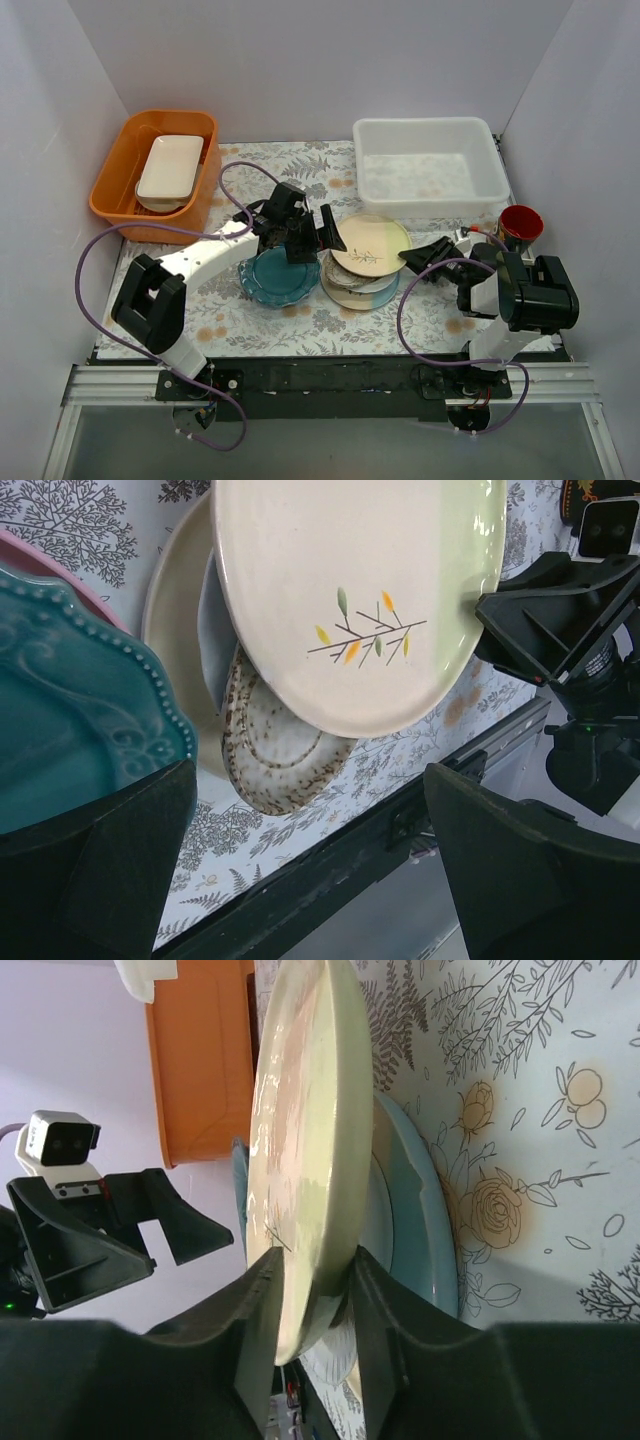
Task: Place the plates into the plastic bin on the countertop
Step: Pick up the plate at the center of the board.
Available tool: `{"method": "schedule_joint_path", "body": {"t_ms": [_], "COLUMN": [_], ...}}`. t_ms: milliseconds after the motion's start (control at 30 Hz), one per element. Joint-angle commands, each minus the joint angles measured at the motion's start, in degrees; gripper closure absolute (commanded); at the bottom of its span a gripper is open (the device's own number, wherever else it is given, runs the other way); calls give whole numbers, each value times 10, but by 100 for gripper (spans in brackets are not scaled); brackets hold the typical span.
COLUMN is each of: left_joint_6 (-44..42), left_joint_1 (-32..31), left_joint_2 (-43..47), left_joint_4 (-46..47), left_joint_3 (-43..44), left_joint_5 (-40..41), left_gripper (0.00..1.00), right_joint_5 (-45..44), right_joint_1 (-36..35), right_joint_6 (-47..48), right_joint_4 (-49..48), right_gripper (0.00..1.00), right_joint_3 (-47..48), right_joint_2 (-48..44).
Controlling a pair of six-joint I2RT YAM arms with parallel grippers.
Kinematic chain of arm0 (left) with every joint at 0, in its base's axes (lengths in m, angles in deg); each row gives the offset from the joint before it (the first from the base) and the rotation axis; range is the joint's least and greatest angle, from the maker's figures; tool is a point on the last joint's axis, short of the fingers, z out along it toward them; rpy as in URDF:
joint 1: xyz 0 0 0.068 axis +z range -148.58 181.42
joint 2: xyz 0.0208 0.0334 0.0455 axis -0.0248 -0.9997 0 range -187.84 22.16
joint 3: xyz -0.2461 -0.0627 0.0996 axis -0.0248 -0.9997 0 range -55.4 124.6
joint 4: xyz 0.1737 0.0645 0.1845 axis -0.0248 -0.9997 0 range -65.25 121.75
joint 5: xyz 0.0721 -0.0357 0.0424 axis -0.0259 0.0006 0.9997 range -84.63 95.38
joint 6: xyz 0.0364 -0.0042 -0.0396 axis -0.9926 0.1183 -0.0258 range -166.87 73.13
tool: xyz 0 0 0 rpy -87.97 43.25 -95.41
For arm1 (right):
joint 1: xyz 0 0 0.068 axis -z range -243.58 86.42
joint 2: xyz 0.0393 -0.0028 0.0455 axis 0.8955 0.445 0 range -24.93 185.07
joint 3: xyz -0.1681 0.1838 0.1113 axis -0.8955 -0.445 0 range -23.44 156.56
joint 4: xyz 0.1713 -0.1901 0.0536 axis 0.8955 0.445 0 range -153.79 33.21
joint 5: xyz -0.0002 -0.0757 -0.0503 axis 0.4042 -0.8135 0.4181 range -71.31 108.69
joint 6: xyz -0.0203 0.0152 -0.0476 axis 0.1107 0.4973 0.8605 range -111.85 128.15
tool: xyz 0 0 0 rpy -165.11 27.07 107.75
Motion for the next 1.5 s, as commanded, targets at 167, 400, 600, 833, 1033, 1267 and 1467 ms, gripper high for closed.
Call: {"method": "schedule_joint_path", "body": {"t_ms": [167, 400, 600, 833, 1033, 1267, 1467], "left_joint_6": [-2, -1, 1, 3, 5, 12, 18], "left_joint_1": [-5, -5, -5, -5, -5, -5, -5], "left_joint_2": [51, 58, 68, 77, 81, 111, 130], "left_joint_4": [-8, -9, -11, -18, -17, -19, -18], "left_joint_3": [-14, -21, -25, -23, -20, -34, -45], "left_joint_5": [13, 18, 22, 38, 38, 49, 48], "left_gripper": [2, 2, 2, 2, 2, 2, 2], "right_joint_5": [-4, 2, 11, 18, 35, 43, 45], "right_joint_1": [-9, -9, -9, -9, -8, -9, -8], "right_joint_6": [23, 44, 48, 59, 85, 127, 146], "right_joint_4": [29, 54, 70, 139, 237, 375, 435], "right_gripper": [87, 99, 99, 99, 99, 99, 99], "right_joint_3": [15, 6, 6, 8, 27, 24, 1], "right_joint_2": [-21, -47, -72, -158, -233, -323, -403]}}
